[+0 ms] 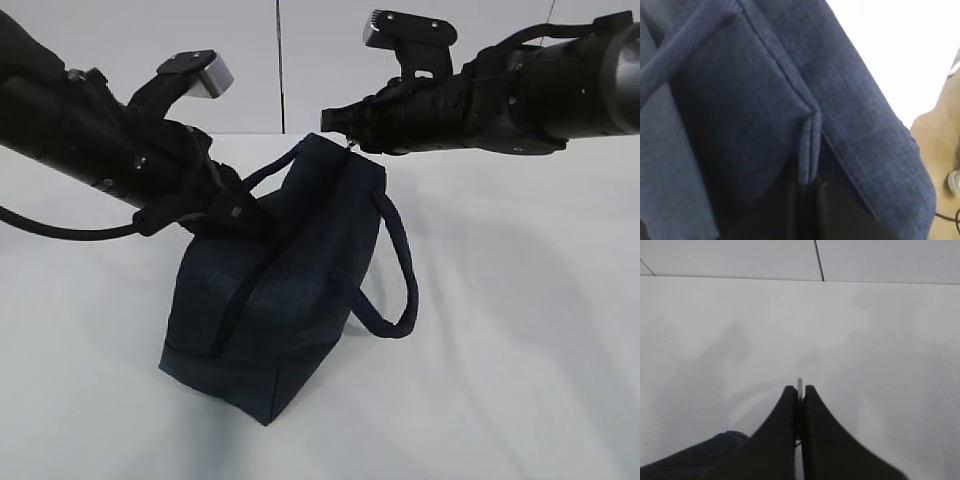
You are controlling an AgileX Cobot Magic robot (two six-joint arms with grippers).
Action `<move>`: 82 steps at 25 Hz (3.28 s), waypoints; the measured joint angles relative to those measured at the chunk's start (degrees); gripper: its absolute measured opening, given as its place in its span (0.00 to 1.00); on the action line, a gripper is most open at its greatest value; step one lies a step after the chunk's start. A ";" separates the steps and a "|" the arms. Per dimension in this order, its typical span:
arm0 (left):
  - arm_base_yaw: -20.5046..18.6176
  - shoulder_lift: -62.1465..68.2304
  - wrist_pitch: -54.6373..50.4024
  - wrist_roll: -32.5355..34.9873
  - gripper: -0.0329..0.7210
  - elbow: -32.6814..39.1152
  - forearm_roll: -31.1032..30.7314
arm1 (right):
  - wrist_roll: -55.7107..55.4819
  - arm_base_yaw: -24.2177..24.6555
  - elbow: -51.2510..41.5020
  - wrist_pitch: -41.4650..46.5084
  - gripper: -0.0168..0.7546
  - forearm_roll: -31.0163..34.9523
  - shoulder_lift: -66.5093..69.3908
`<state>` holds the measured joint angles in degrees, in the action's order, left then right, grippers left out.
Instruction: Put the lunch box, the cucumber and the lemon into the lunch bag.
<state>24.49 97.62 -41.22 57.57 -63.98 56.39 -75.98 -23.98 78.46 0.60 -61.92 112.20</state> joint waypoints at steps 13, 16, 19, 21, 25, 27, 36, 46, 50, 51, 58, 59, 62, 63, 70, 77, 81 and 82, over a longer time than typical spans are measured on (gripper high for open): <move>-0.09 -2.51 -2.31 -5.36 0.06 0.00 -9.32 | -9.00 -0.10 1.45 -0.60 0.02 -0.27 5.00; -0.09 -2.65 -2.34 -5.47 0.06 0.00 -10.41 | -12.32 -0.10 1.45 -0.60 0.02 -0.27 5.32; -0.09 -2.65 -2.43 -5.47 0.06 0.00 -10.80 | -13.68 -0.10 1.55 -0.60 0.02 -0.27 5.78; -0.09 -2.65 -2.43 -5.47 0.06 0.00 -11.03 | -14.34 -0.10 1.58 -1.00 0.02 -0.27 6.46; -0.09 -2.65 -2.55 -5.56 0.06 0.00 -11.25 | -15.33 -0.10 1.72 -1.59 0.02 -0.27 7.63; -0.09 -2.65 -2.55 -5.56 0.06 0.00 -11.38 | -15.45 -0.10 1.71 -1.72 0.02 -0.27 7.77; -0.09 -2.65 -2.78 -5.56 0.06 0.00 -11.50 | -15.56 -0.10 1.84 -1.84 0.02 -1.72 8.70; -0.09 -2.65 -2.92 -5.71 0.06 0.00 -11.50 | -15.79 -0.10 1.88 -0.60 0.02 -5.68 8.79; -0.09 -2.65 -3.02 -5.71 0.06 0.00 -11.50 | -15.79 -0.10 1.88 -0.60 0.02 -6.40 8.79; -0.09 -2.65 -3.02 -5.71 0.06 0.00 -11.50 | -15.79 -0.10 1.88 -0.60 0.02 -6.42 8.79; -0.09 -2.65 -3.02 -5.81 0.06 0.00 -11.50 | -15.79 -0.10 1.88 -0.60 0.02 -7.54 8.79; -0.09 -2.65 -3.02 -5.81 0.06 0.00 -11.50 | -15.79 -0.10 1.88 -0.60 0.02 -7.89 8.79; -0.09 -2.65 -3.02 -5.81 0.06 0.00 -11.50 | -15.79 -0.10 1.88 -0.60 0.02 -9.60 8.79; -0.09 -2.65 -3.02 -5.81 0.06 0.00 -11.50 | -15.79 -0.10 1.88 -0.60 0.02 -10.13 8.79; -0.09 -2.65 -3.02 -5.81 0.06 0.00 -11.50 | -15.89 -0.10 1.88 -0.29 0.02 -12.03 8.79; -0.09 -2.65 -3.17 -5.83 0.06 0.00 -11.50 | -15.89 -0.10 2.11 -0.03 0.08 -15.14 8.79; -0.09 -2.65 -4.24 -5.83 0.05 0.00 -11.53 | -15.89 0.00 2.83 1.02 0.32 -18.05 8.79; -0.09 -2.65 -4.24 -5.83 0.05 0.00 -11.63 | -15.89 0.00 3.09 1.26 0.38 -18.91 8.79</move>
<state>24.40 94.97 -45.46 51.74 -63.98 44.76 -91.86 -23.98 81.55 1.86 -80.83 120.99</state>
